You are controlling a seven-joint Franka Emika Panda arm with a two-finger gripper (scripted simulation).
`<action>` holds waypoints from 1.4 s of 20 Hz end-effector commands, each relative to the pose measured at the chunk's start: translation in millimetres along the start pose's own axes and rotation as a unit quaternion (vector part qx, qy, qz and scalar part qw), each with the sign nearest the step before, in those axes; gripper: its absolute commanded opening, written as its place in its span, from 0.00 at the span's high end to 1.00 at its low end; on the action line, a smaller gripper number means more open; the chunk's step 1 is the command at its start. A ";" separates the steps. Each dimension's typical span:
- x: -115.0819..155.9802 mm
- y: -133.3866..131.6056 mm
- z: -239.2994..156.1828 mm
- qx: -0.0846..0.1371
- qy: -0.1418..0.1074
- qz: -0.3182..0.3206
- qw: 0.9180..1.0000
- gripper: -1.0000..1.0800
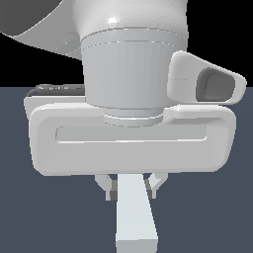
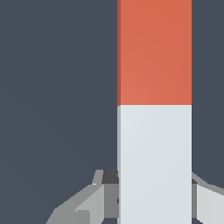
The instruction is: Insert the peg into the horizontal hole in a box.
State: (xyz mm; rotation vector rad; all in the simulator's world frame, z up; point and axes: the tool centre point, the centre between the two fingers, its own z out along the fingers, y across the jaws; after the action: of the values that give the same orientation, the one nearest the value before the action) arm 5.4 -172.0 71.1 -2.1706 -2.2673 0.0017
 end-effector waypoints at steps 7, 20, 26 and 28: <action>64.5 -14.1 -26.2 -0.001 0.000 0.024 1.000 1.00; 107.0 -19.1 -43.0 -0.001 -0.001 0.040 0.999 1.00; 105.5 -18.4 -42.5 -0.001 -0.001 0.040 0.999 1.00; 105.7 -18.3 -42.3 -0.001 0.000 0.040 0.999 1.00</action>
State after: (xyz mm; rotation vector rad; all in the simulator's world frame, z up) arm -18.5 -67.3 112.1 -2.2592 -2.1794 0.0035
